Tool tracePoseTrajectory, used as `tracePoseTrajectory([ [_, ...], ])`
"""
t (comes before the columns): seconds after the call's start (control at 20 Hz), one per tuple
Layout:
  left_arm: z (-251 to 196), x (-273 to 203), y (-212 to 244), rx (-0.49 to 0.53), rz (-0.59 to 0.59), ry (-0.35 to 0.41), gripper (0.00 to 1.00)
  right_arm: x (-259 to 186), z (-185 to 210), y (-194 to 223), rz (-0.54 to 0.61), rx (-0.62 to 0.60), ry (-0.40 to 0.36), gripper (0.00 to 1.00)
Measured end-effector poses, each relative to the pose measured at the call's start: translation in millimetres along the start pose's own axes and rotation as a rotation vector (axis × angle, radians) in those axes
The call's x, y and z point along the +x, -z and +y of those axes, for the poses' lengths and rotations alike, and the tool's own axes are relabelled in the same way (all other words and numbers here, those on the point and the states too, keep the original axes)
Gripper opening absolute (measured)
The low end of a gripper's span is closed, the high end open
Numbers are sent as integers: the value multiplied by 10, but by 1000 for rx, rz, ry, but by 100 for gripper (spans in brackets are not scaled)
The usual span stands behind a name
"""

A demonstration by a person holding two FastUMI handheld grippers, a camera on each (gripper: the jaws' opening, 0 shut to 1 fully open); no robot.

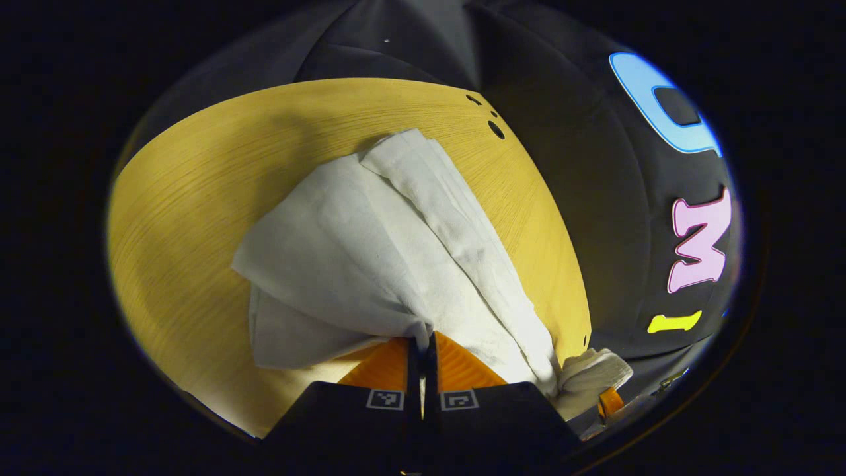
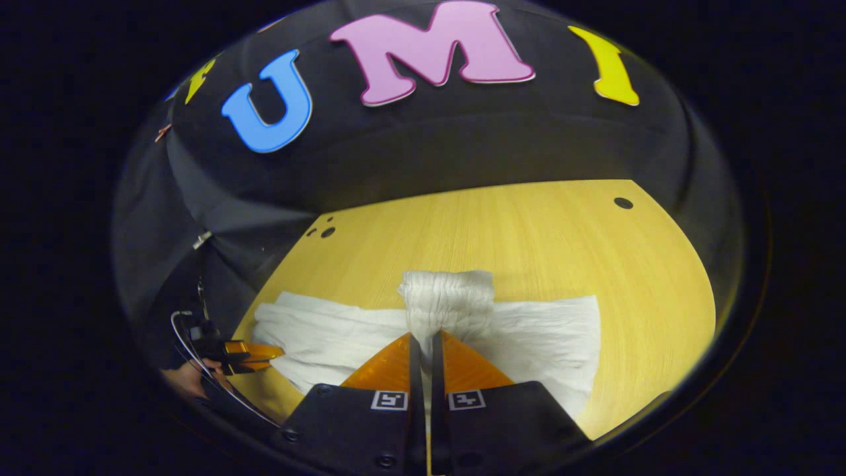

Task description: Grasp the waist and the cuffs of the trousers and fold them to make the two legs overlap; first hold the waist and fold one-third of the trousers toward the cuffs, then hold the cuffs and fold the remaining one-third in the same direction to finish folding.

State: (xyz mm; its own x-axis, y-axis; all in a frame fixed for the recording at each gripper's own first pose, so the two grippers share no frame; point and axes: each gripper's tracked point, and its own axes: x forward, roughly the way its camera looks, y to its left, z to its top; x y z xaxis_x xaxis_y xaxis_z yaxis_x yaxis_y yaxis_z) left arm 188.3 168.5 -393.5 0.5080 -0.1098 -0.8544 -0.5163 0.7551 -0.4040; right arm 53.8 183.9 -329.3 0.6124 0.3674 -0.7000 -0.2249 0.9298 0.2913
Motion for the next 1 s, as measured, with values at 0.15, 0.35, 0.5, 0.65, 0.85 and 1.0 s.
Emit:
tracePoseTrajectory([
  [0.15,-1,-13,-54,-12,5,13,6,118,171,310,78,-62,-14,8],
  [0.35,-5,-14,-162,-39,1,27,6,158,371,732,204,-118,-68,7],
  [0.5,26,-19,-136,-40,6,37,6,155,443,1037,291,-101,-100,19],
  [0.65,24,-39,-137,-44,6,39,6,36,883,1205,353,17,-251,23],
  [0.85,28,-48,-133,-49,1,42,6,16,841,1105,316,37,-247,50],
  [1.0,24,-83,-169,-61,-29,37,6,-50,441,877,247,71,-160,60],
])
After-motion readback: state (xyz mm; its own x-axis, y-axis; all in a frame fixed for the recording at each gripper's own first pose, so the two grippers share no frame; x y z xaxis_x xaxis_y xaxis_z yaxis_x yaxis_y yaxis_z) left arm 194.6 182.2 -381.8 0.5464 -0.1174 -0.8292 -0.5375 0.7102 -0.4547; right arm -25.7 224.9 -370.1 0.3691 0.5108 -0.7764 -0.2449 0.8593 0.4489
